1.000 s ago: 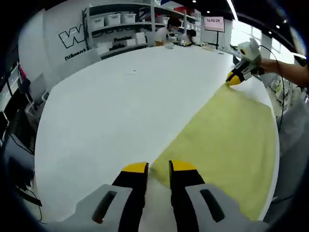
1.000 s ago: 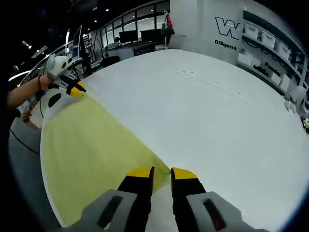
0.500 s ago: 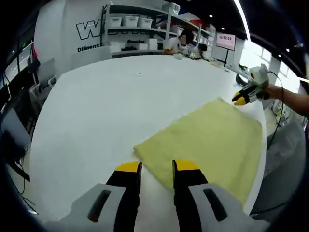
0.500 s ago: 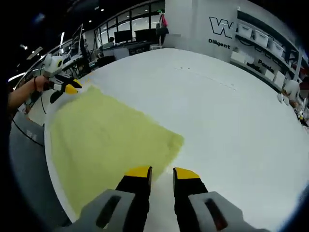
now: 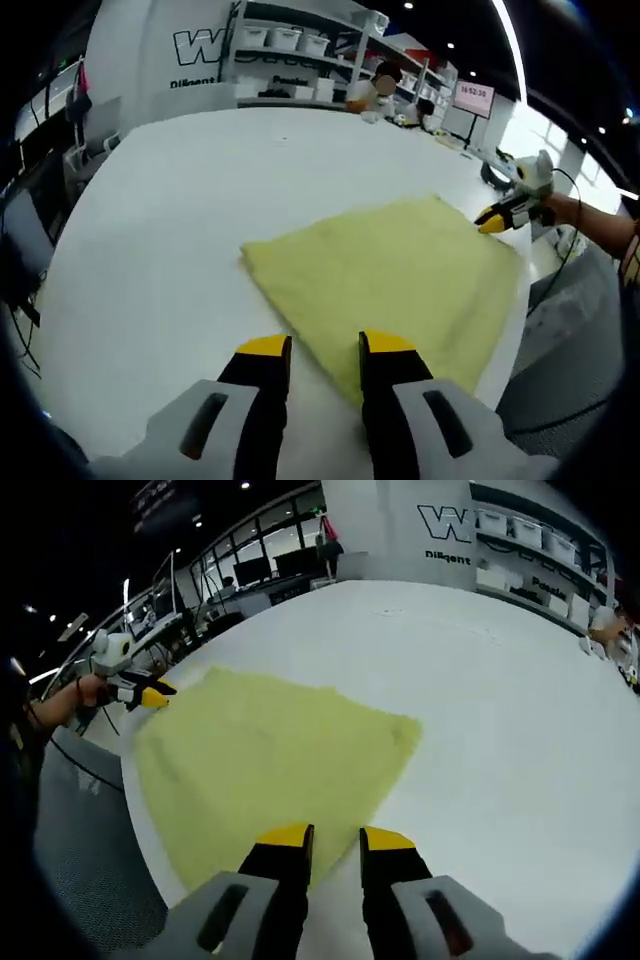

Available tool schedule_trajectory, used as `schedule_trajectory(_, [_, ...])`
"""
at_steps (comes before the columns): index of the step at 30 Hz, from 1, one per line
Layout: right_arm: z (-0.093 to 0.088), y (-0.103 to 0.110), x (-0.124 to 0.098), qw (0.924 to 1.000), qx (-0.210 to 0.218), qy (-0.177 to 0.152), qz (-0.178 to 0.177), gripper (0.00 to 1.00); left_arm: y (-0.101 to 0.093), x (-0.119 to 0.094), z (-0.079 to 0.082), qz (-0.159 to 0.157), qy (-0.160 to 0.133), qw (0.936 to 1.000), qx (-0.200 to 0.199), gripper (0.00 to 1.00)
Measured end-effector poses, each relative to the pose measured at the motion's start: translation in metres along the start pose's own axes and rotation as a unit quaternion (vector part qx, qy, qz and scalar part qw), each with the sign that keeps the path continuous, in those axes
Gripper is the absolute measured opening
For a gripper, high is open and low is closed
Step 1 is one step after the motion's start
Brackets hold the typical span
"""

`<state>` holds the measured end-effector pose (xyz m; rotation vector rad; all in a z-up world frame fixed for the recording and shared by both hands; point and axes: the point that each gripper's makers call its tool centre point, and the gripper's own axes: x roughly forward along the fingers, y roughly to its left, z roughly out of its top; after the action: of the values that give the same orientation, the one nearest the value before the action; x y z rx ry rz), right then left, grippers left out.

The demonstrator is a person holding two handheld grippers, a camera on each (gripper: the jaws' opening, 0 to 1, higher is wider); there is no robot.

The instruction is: Fold the garment on the visible template until the final outline fits inside the template.

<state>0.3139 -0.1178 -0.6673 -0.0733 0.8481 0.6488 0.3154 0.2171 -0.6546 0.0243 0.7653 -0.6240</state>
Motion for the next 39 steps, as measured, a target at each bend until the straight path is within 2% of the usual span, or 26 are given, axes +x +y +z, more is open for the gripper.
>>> schedule_trajectory(4, [-0.004,0.007,-0.004,0.9997,0.016,-0.007,0.018,0.14,-0.009,-0.008,-0.008,-0.007,0.007,0.9999,-0.012,0.23])
schedule_trajectory(5, [-0.009,0.012,-0.005,0.9992,0.029,0.007,0.026,0.15,-0.013,-0.009,-0.011,-0.014,0.006,0.9997,-0.021,0.23])
schedule_trajectory(13, [-0.020,0.019,-0.014,0.9988,0.032,0.004,0.036,0.17,-0.028,-0.022,-0.026,-0.026,0.005,0.9985,-0.047,0.24])
schedule_trajectory(14, [-0.022,0.021,-0.015,0.9985,0.037,0.004,0.040,0.17,-0.031,-0.023,-0.028,-0.030,0.004,0.9977,-0.061,0.24])
schedule_trajectory(18, [-0.023,0.034,-0.018,0.9967,0.039,-0.005,0.071,0.16,-0.039,-0.031,-0.032,-0.041,-0.006,0.9953,-0.088,0.24])
schedule_trajectory(21, [-0.019,0.045,-0.020,0.9940,0.026,-0.028,0.103,0.15,-0.040,-0.034,-0.033,-0.046,-0.009,0.9941,-0.098,0.25])
schedule_trajectory(24, [-0.020,0.040,-0.018,0.9931,0.025,-0.032,0.110,0.16,-0.039,-0.039,-0.039,-0.046,-0.013,0.9932,-0.106,0.25])
schedule_trajectory(25, [-0.020,0.041,-0.018,0.9923,0.024,-0.034,0.117,0.17,-0.039,-0.039,-0.039,-0.048,-0.017,0.9928,-0.108,0.25])
schedule_trajectory(26, [-0.019,0.046,-0.018,0.9888,0.037,-0.042,0.138,0.16,-0.039,-0.040,-0.039,-0.049,-0.018,0.9925,-0.110,0.26])
schedule_trajectory(29, [-0.018,0.054,-0.022,0.9819,0.048,-0.056,0.175,0.18,-0.045,-0.041,-0.040,-0.070,-0.028,0.9877,-0.137,0.26])
schedule_trajectory(31, [-0.021,0.055,-0.024,0.9798,0.045,-0.052,0.188,0.18,-0.051,-0.041,-0.037,-0.089,-0.039,0.9831,-0.155,0.25])
schedule_trajectory(36, [-0.031,0.058,-0.024,0.9750,0.039,-0.029,0.217,0.20,-0.050,-0.037,-0.044,-0.098,-0.033,0.9799,-0.171,0.25])
schedule_trajectory(39, [-0.026,0.058,-0.022,0.9712,0.038,-0.042,0.231,0.19,-0.051,-0.036,-0.044,-0.107,-0.038,0.9756,-0.188,0.23])
